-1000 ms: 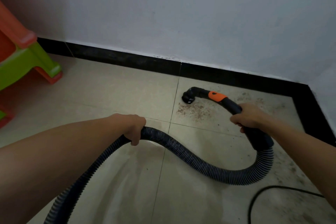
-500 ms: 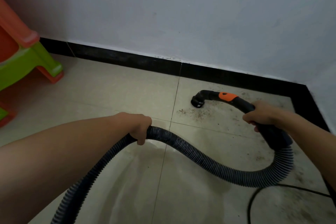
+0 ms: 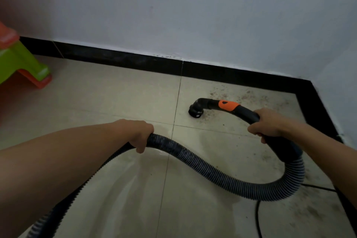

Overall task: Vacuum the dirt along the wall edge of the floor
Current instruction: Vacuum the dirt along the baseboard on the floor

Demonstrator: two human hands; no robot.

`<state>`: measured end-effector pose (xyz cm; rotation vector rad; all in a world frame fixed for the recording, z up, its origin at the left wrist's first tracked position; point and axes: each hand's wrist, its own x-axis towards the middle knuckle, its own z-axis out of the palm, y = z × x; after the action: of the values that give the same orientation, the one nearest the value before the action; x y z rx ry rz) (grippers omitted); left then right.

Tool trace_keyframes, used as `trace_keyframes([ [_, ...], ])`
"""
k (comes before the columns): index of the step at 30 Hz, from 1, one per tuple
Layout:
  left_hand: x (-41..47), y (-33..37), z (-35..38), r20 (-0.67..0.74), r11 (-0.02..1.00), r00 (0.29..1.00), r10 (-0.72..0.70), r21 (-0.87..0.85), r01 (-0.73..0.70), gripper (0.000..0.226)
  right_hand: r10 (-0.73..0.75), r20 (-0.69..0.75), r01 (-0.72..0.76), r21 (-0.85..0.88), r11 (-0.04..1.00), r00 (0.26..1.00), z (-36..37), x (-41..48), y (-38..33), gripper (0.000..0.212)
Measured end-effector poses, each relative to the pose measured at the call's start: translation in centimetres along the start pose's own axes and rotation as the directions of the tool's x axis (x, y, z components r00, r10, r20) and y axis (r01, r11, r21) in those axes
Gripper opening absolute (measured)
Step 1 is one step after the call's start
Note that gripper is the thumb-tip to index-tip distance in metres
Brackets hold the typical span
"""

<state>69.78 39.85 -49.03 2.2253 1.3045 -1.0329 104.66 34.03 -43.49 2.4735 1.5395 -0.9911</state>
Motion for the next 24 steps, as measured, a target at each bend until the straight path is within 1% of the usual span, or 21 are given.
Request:
trace_keyframes([
  [4,0.7,1.5,-0.4,0.029,0.998,0.999,0.036,0.058,-0.037,0.049,-0.011,0.079,0.013,-0.030,0.999,0.997,0.1,-1.3,0.8,0.017],
  [6,1.0,2.1,-0.6,0.038,0.996,0.998,0.047,0.078,-0.050,0.049,-0.012,0.070,0.015,-0.036,0.999,0.997,0.0,-1.7,1.6,0.018],
  [9,1.3,2.8,-1.1,0.013,0.994,0.998,0.065,0.082,-0.066,0.050,0.004,-0.046,-0.009,-0.098,0.995,0.999,0.2,-1.5,2.6,0.021],
  [12,1.4,2.8,-1.7,-0.011,0.996,0.998,0.059,0.074,-0.058,0.052,-0.004,-0.130,-0.021,-0.190,0.982,0.992,1.2,-0.7,1.6,0.026],
  [16,1.2,2.1,-1.9,-0.032,0.999,0.999,0.030,0.034,-0.028,0.048,-0.114,-0.255,0.017,-0.356,0.934,0.960,2.4,2.0,-1.7,0.029],
  [18,1.2,1.4,-1.6,-0.037,1.000,0.999,0.007,-0.001,-0.007,0.046,-0.149,-0.301,0.024,-0.380,0.925,0.942,2.1,3.9,-3.2,0.030],
  [24,1.7,-0.4,-1.3,-0.072,0.988,0.996,-0.052,-0.149,0.041,0.041,-0.156,-0.389,-0.011,-0.395,0.918,0.908,-0.1,8.4,-5.8,0.034],
])
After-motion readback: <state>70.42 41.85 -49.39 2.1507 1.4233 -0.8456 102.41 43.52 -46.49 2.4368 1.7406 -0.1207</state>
